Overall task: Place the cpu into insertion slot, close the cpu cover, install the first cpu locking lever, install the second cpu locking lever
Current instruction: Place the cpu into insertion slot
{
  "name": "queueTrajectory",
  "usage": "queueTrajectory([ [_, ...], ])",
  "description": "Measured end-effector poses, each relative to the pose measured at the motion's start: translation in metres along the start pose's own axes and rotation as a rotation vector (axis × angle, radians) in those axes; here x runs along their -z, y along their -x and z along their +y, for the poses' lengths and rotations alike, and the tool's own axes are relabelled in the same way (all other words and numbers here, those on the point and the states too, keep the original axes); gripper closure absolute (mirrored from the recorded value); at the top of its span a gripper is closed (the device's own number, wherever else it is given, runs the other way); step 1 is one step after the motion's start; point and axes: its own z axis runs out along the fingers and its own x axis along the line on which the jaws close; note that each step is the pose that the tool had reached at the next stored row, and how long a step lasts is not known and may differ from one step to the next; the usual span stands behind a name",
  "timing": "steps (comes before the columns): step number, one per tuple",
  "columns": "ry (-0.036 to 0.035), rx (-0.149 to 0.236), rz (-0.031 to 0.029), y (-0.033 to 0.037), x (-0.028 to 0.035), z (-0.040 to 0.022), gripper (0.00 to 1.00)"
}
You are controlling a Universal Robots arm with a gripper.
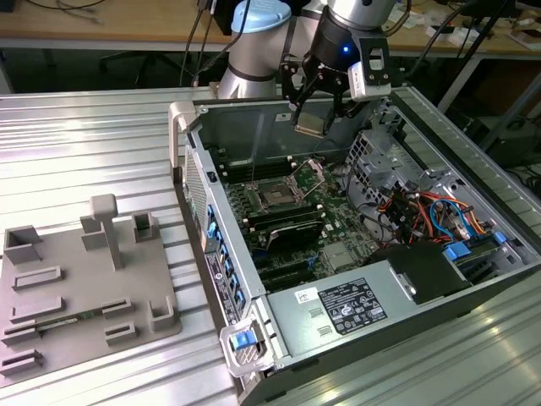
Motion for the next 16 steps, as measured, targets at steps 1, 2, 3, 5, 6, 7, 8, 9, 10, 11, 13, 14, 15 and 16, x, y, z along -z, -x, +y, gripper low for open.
queueTrajectory([
  [1,0.0,-0.005,-0.0005,-0.0001,-0.0001,-0.0001,0.45],
  [2,0.0001,-0.014,-0.0012,-0.0005,-0.0002,-0.0003,0.45],
  [3,0.0003,-0.018,-0.0016,-0.0006,-0.0002,-0.0004,0.45],
  [5,0.0006,-0.025,-0.0022,-0.0013,-0.0003,-0.0008,0.45],
  [6,0.0005,-0.025,-0.0023,-0.0014,-0.0003,-0.0008,0.45],
  [7,0.0006,-0.025,-0.0022,-0.0014,-0.0003,-0.0008,0.45],
  [8,0.0005,-0.025,-0.0023,-0.0014,-0.0003,-0.0008,0.45],
  [9,0.0005,-0.026,-0.0023,-0.0014,-0.0003,-0.0008,0.45],
  [10,0.0005,-0.026,-0.0023,-0.0014,-0.0003,-0.0008,0.45],
  [11,0.0005,-0.027,-0.0024,-0.0014,-0.0002,-0.0008,0.45],
  [13,0.0008,-0.044,-0.0039,-0.0014,-0.0006,-0.0009,0.45],
  [14,0.0013,-0.059,-0.0052,-0.0014,-0.0011,-0.0009,0.45],
  [15,0.0016,-0.079,-0.007,-0.0014,-0.0015,-0.0009,0.45],
  [16,0.0018,-0.093,-0.0082,-0.0014,-0.0018,-0.001,0.45],
])
